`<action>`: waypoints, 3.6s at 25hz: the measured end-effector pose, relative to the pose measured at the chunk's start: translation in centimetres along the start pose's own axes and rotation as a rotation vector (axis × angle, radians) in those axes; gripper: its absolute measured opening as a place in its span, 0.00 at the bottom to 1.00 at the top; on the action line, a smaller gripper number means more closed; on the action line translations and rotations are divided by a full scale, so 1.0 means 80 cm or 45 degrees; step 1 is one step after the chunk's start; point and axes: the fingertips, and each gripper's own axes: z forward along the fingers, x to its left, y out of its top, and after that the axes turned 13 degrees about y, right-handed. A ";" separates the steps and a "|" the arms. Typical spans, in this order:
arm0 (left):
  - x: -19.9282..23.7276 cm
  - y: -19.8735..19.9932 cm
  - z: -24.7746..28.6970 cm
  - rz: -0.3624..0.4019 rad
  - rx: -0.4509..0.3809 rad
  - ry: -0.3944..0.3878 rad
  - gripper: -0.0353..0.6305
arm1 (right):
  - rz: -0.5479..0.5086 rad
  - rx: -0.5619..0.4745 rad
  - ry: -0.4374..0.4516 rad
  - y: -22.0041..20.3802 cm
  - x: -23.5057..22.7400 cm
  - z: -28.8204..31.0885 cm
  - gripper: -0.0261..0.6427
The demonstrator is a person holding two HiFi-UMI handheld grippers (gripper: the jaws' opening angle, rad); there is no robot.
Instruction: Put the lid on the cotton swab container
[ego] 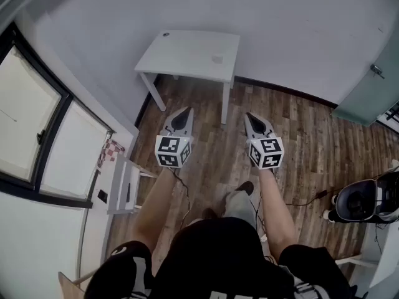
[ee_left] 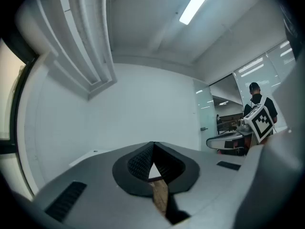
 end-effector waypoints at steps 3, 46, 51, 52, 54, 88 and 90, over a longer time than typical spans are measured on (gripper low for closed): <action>0.001 0.000 -0.004 -0.001 0.000 0.000 0.09 | 0.010 -0.008 -0.009 -0.001 0.002 -0.004 0.06; 0.002 0.000 0.261 -0.015 0.054 0.144 0.09 | 0.070 0.016 0.143 0.008 -0.240 0.169 0.06; -0.008 0.004 0.279 0.001 0.051 0.171 0.09 | 0.083 0.002 0.172 0.012 -0.265 0.179 0.06; -0.009 0.005 0.282 0.005 0.050 0.175 0.09 | 0.084 -0.003 0.177 0.014 -0.269 0.182 0.06; -0.010 0.007 0.286 0.012 0.048 0.184 0.09 | 0.086 -0.010 0.189 0.018 -0.274 0.187 0.06; 0.015 -0.032 0.464 -0.036 0.095 0.121 0.09 | 0.077 0.049 0.193 0.010 -0.381 0.306 0.06; 0.031 -0.039 0.481 -0.045 0.102 0.123 0.09 | 0.080 0.062 0.200 0.008 -0.387 0.330 0.06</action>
